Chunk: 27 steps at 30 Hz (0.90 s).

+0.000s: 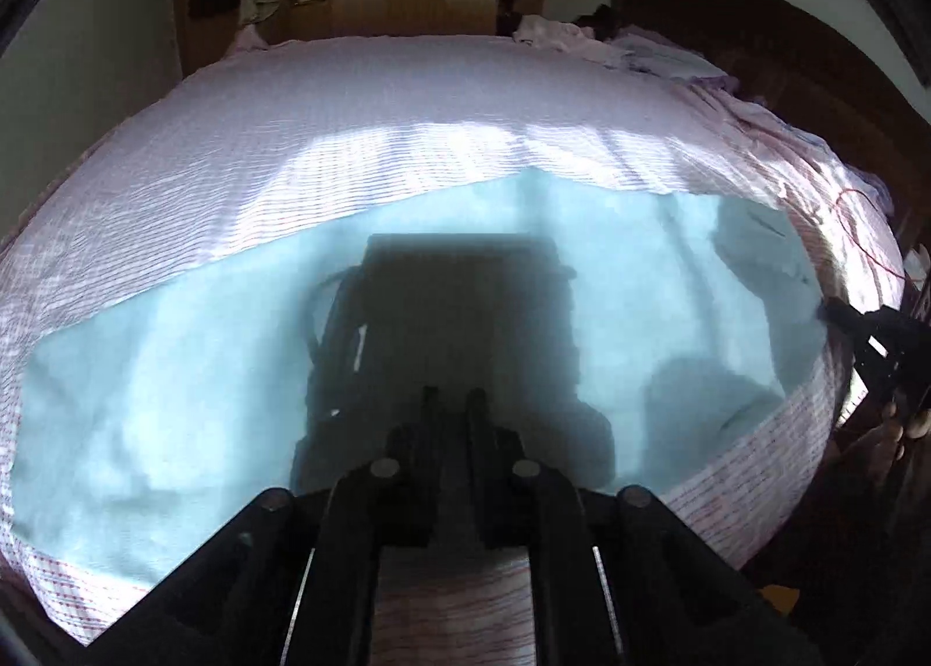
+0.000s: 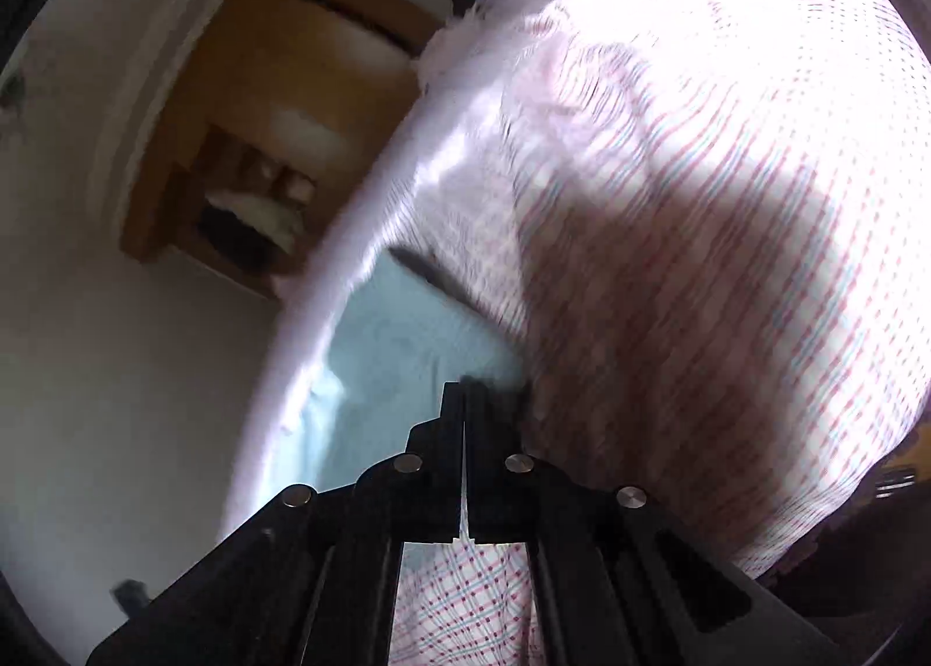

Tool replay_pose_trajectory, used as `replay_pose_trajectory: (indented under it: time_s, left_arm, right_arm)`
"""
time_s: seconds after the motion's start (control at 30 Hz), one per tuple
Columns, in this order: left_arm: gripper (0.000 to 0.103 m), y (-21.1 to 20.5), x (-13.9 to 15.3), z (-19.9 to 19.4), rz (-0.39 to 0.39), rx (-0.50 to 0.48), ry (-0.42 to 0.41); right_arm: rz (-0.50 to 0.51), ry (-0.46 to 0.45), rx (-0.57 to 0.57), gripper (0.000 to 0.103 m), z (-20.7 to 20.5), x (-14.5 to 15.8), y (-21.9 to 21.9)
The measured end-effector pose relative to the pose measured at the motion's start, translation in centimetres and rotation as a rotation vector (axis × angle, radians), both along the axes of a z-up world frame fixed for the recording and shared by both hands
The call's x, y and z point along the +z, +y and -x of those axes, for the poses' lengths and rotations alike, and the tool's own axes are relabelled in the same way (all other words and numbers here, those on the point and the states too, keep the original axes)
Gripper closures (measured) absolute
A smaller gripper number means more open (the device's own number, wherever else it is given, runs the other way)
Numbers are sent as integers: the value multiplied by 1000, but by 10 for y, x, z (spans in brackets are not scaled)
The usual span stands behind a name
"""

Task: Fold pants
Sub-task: 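Release the pants and pull both grippers back above the bed, then grasp the edge of the blue pants with the right gripper and lift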

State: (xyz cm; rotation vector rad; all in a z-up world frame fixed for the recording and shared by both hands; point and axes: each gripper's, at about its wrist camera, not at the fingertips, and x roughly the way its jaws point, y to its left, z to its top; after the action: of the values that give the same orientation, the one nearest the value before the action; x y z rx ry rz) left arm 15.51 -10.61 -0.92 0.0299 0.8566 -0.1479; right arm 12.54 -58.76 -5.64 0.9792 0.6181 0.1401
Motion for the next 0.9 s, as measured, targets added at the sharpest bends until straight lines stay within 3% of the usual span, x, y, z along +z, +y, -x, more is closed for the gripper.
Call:
replay_pose_trajectory:
  time_s: [0.03,0.1,0.13,0.23,0.3,0.37,0.47,0.57,0.67,0.8,0.9]
  left_arm:
    - [91,-23,1,-3,-7,-47,4]
    - [82,-60,2,-2,-6,-120,8]
    - [82,-76,0,-3,-2,-153,16]
    - [81,-126,-5,1,-12,-244,41]
    - [81,-149,-12,1,-33,-295,48]
    - [81,-162,-23,-3,-48,-302,68]
    - [81,-159,-23,-4,-23,-292,69]
    - [81,-149,-18,-9,12,-266,85]
    - [81,-132,-14,-8,56,-232,95]
    - [81,-122,-14,-4,80,-220,102]
    - [81,-121,-13,3,43,-231,86]
  right_arm:
    - [-15,-8,-54,84,7,1,-9]
    - [-124,-53,-105,61,15,-5,-19]
    - [-245,-104,-115,57,19,-13,-23]
    - [-406,-155,-65,55,11,-21,-18]
    - [-422,-192,-23,55,4,-21,-13]
    - [-359,-229,-8,55,-8,-7,-28]
    - [-300,-234,-56,53,-26,0,-41]
    - [-399,-161,-67,53,-35,-21,-43]
    - [-478,-159,-41,53,-18,-29,-29]
    - [-475,-123,0,51,-22,-33,-16]
    - [-420,-89,15,50,-30,-30,-15]
